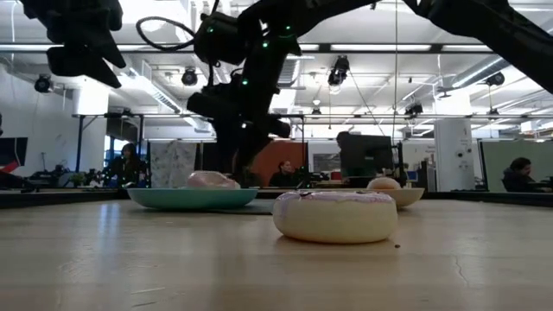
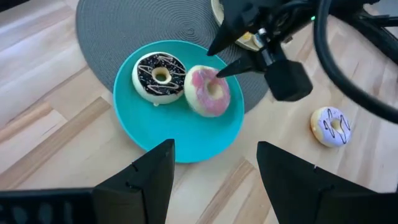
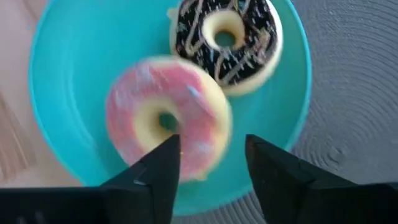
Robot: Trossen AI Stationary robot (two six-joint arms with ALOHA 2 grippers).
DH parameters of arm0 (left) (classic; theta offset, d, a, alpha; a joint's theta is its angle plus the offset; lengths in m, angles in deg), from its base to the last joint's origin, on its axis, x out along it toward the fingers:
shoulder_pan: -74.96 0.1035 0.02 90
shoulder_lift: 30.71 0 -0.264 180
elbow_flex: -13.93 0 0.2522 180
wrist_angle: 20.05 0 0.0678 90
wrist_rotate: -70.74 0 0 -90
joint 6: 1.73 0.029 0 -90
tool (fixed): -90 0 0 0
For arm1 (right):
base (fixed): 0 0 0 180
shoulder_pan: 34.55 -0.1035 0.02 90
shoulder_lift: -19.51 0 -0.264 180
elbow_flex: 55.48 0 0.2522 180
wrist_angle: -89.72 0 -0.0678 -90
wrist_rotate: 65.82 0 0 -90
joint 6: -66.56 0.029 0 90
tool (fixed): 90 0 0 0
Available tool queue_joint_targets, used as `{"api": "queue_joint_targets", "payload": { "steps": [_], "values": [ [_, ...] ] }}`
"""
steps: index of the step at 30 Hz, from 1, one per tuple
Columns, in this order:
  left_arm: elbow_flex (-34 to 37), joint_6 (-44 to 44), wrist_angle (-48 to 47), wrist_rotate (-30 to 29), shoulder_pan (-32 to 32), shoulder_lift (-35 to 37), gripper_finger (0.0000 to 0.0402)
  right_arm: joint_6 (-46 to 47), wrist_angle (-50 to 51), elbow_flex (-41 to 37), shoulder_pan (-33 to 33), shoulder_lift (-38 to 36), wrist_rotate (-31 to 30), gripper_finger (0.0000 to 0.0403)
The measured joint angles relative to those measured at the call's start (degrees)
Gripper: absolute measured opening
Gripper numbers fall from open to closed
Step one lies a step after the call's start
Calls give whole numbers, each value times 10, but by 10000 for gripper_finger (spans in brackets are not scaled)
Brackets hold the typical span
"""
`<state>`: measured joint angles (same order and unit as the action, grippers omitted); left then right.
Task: Pick & Place donuts
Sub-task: Put the large pink donut on the blue plate, then put the large purple donut on the light blue plate
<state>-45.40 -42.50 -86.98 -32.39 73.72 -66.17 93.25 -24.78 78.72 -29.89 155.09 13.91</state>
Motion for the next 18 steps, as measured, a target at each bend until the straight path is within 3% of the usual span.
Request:
{"api": "queue_joint_targets", "payload": {
  "steps": [8,11,14,18],
  "values": [
    [16,12,44,24,0,-16,202,-125,52,-50,-38,-100,-2,214],
    [56,9,158,86,-1,-39,202,-140,52,-130,-60,-170,13,214],
    [102,-24,303,141,-10,-82,201,-96,44,-239,-84,-255,13,209],
    [134,-84,426,145,-30,-174,200,-2,22,-381,-120,-369,11,202]
  ]
}}
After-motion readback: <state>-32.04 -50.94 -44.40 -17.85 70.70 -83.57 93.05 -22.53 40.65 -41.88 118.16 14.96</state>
